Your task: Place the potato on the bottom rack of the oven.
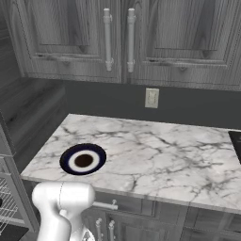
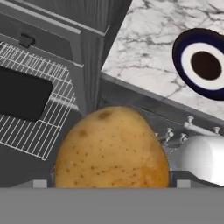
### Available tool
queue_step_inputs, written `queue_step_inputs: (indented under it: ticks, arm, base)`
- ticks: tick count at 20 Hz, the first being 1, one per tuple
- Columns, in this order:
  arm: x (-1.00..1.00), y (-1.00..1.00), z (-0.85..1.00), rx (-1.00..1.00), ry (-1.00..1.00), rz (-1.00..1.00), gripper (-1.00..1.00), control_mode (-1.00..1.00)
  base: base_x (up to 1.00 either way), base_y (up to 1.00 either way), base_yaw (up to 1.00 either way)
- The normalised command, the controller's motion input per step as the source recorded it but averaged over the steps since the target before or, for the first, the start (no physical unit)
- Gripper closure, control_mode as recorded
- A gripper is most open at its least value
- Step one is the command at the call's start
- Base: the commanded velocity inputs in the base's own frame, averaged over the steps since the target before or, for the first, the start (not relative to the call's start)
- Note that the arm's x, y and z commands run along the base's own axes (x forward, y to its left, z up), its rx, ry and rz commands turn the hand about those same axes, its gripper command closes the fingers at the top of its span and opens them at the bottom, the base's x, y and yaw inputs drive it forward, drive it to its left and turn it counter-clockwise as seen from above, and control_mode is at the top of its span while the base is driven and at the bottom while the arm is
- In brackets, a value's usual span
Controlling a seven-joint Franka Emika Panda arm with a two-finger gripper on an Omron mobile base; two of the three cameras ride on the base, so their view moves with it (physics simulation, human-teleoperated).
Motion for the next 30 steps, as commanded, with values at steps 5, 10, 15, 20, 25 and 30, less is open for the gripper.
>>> queue_step_inputs:
  ticks: [5, 10, 15, 20, 25, 30]
  arm:
    - [-0.18, 0.95, -0.42, 0.0, -0.04, 0.1, 1.0, -1.0]
    - [-0.01, 1.0, -0.57, -0.01, -0.01, 0.07, 1.0, -1.0]
    - [0.0, 0.96, -0.72, -0.01, 0.0, 0.0, 1.0, -1.0]
    - [0.0, 0.87, -0.72, -0.01, 0.0, 0.0, 1.0, -1.0]
    - [0.13, 0.87, -0.76, -0.05, 0.0, 0.0, 1.0, -1.0]
    - [0.23, 0.87, -0.82, -0.02, 0.02, 0.01, 1.0, -1.0]
  base:
    - [0.0, 0.0, 0.0]
    - [0.0, 0.0, 0.0]
    - [0.0, 0.0, 0.0]
    - [0.0, 0.0, 0.0]
    - [0.0, 0.0, 0.0]
    - [0.0, 0.0, 0.0]
